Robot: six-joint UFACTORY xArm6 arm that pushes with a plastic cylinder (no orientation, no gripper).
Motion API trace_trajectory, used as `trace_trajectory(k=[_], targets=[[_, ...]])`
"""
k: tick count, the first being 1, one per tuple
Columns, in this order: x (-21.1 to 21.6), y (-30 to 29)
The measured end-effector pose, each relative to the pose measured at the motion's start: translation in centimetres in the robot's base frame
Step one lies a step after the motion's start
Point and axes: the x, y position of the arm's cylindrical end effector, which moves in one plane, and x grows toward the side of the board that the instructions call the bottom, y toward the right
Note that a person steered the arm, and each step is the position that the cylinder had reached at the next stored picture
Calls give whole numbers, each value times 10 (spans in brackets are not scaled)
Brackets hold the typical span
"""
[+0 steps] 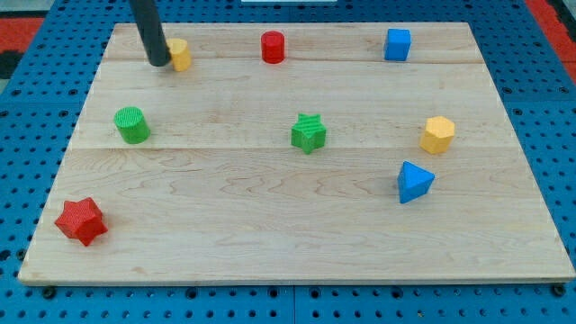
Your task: Slide the yellow heart towards the center
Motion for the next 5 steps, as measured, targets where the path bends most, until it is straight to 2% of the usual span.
trace_trajectory(k=[1, 2, 3, 5], targets=[[-35, -31], [-62, -25], [-54, 8], [46, 51]])
